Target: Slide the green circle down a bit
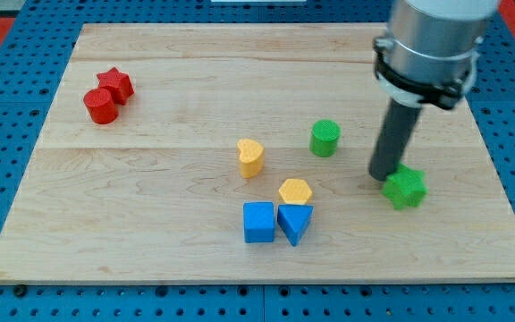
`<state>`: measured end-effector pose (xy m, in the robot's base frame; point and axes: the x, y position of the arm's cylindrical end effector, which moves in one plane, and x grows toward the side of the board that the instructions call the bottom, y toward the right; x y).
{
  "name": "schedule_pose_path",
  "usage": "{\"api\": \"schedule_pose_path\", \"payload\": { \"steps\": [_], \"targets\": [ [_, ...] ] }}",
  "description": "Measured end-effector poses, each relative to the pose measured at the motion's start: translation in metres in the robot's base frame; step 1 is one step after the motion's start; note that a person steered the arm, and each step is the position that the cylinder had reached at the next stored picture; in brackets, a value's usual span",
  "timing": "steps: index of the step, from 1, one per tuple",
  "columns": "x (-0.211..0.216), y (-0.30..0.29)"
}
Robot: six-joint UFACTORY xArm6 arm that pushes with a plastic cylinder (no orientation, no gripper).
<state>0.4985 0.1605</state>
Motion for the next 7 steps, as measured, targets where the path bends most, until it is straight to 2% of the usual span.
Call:
{"api": "schedule_pose_path", "payload": {
  "steps": [1,2,3,4,5,6,7],
  "targets": [
    [-0.033,-0.017],
    [-0.103,-0.023],
    [-0.136,-0.093],
    [-0.113,-0.133],
    [-0.092,-0.12],
    [-0.046,-0.096],
    [-0.044,-0.091]
  ]
}}
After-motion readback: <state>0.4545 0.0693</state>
